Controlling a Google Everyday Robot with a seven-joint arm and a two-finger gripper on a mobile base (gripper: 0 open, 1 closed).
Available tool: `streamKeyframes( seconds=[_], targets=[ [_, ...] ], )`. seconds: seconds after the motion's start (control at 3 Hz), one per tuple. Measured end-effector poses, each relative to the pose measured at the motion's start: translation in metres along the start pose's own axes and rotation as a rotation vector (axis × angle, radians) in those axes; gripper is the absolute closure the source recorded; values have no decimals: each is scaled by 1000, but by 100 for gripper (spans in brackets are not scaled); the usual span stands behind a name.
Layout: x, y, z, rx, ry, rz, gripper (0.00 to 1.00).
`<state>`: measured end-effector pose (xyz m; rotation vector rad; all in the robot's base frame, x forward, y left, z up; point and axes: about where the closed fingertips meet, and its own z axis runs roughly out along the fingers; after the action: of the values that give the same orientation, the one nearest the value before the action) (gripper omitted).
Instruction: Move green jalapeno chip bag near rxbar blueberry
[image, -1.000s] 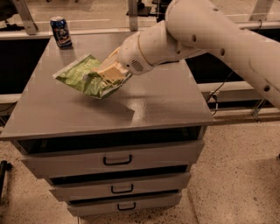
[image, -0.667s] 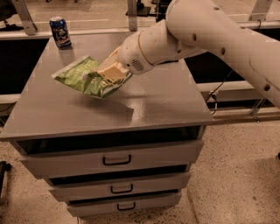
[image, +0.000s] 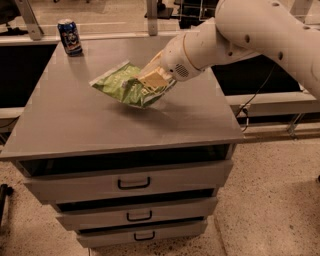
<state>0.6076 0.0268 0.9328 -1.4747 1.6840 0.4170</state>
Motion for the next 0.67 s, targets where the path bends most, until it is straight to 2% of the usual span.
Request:
streamKeyframes(
  seconds=[0.67],
  targets=[
    [99,-72,-90,238,80,157,100]
  ],
)
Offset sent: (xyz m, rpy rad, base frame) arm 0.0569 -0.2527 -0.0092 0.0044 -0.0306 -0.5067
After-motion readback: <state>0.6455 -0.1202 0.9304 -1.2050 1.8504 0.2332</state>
